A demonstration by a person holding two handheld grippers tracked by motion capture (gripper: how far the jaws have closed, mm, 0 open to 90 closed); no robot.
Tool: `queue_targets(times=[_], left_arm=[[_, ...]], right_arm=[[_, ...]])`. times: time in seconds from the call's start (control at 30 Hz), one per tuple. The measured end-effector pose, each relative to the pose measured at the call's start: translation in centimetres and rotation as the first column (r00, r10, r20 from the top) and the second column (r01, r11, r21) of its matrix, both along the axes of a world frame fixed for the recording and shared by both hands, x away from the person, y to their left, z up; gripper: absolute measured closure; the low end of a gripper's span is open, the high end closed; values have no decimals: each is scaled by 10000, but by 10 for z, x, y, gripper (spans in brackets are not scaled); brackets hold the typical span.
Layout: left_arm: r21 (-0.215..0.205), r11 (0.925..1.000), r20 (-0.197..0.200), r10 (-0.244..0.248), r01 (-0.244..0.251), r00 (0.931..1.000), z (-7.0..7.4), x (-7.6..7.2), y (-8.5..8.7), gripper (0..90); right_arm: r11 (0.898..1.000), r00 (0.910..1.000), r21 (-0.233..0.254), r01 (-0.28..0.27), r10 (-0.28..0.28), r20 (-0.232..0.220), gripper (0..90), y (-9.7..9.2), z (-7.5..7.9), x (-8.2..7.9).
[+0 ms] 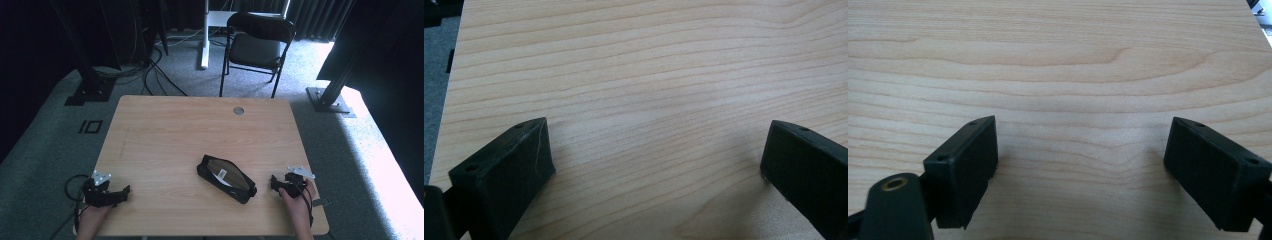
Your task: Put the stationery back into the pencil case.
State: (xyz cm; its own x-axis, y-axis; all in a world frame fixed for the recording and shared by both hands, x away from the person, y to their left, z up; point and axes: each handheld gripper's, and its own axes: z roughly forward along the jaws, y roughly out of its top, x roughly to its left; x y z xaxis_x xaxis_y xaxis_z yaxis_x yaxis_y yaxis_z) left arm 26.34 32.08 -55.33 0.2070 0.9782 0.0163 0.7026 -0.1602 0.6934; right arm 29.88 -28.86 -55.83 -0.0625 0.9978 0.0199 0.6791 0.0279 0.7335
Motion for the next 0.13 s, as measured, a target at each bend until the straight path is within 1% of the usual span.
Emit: queue_targets(times=[0.13], left_arm=[[-2, 10000, 1, 3, -3, 10000, 0, 0, 0, 6]], right_arm=[[10000, 10000, 4, 3, -3, 0, 136, 0, 0, 0]])
